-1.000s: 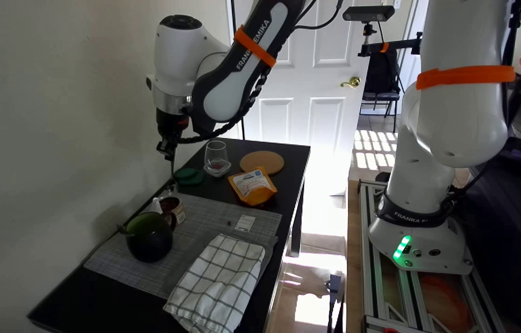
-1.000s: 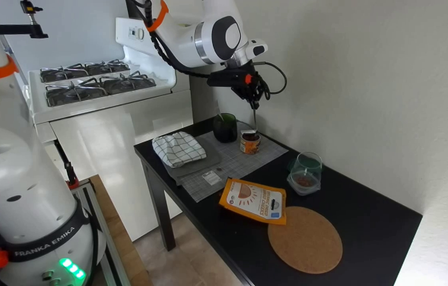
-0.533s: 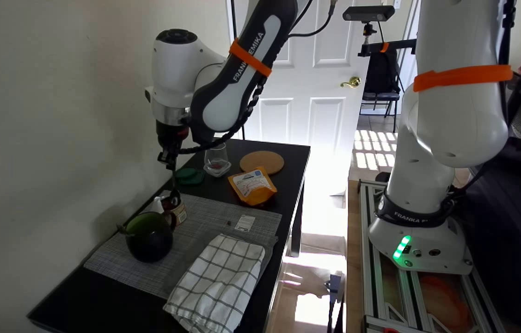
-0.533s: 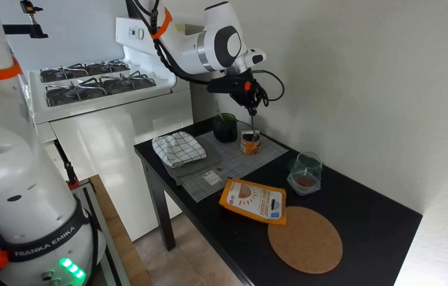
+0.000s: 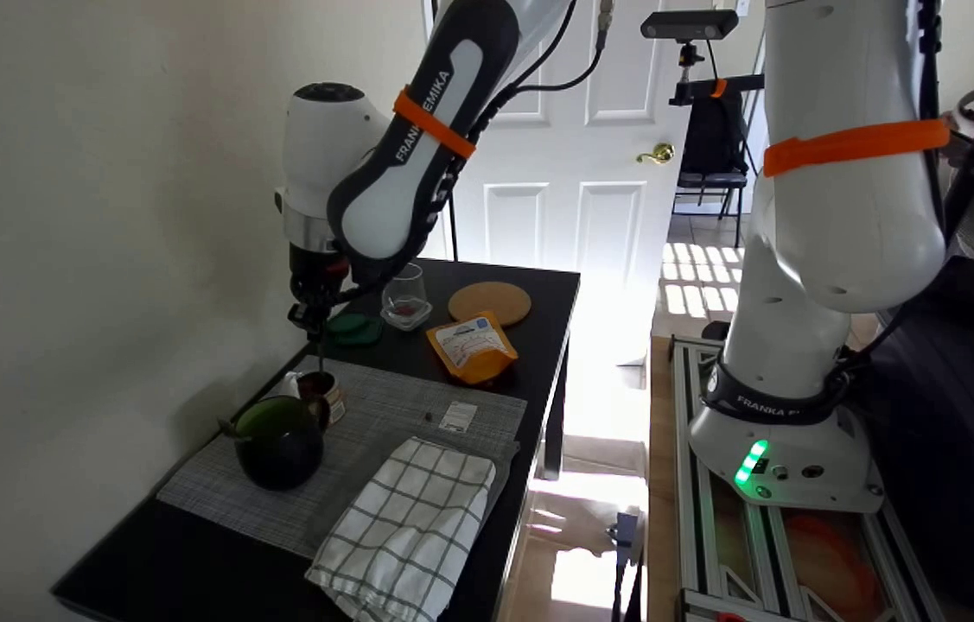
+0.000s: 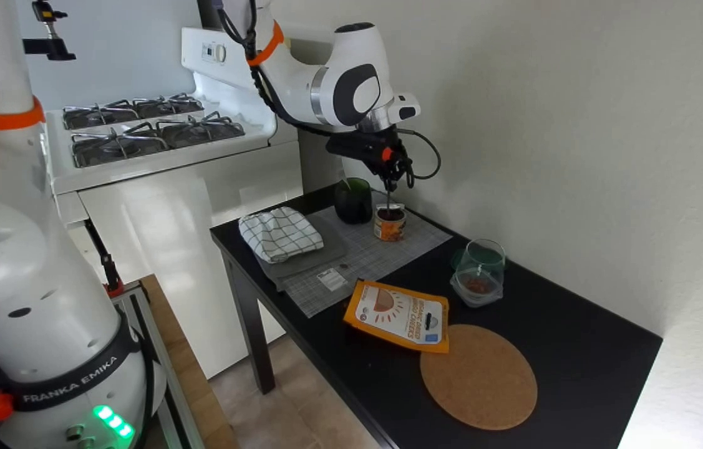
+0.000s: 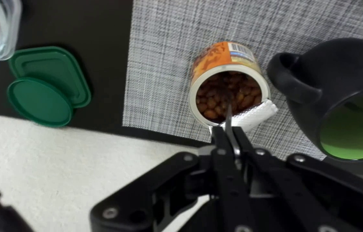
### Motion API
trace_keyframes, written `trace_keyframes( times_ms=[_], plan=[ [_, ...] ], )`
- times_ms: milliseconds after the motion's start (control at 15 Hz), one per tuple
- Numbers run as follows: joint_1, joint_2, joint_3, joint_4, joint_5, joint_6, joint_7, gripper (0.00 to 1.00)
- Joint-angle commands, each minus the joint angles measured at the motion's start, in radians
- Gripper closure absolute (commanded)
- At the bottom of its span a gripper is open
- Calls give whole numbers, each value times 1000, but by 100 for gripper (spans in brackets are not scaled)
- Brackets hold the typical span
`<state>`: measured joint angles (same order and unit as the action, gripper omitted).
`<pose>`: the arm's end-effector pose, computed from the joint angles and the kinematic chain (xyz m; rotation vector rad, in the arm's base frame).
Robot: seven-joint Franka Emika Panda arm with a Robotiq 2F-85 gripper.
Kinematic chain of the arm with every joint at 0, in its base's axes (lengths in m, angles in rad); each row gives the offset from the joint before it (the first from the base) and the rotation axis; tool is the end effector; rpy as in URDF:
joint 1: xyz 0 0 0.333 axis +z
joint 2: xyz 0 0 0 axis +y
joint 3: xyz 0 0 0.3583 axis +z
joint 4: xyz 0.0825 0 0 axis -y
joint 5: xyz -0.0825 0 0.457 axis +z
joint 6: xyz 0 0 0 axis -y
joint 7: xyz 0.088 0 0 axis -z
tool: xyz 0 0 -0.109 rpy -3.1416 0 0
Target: Put the spoon in the can then remove some contents from the can and put them in the glass cup on the right.
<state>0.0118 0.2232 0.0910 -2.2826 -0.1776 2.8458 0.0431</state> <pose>0.6121 0.0723 0.2723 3.0424 0.3283 0.5327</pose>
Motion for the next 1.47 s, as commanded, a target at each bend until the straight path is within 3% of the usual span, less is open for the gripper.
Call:
trace_keyframes(
  times_ms=[0,133,267,333,867,1067,1400],
  plan=[
    [-250,59,263,47,279,-55,-193,98],
    [-370,77,358,84,444,-119,-317,98],
    [-438,89,379,124,582,-204,-415,98],
    [-382,80,299,139,666,-251,-468,98],
    [-321,115,102,241,840,-499,-574,98],
    [-281,127,68,240,861,-472,-566,98],
    [-218,125,39,220,852,-320,-540,98]
  ],
)
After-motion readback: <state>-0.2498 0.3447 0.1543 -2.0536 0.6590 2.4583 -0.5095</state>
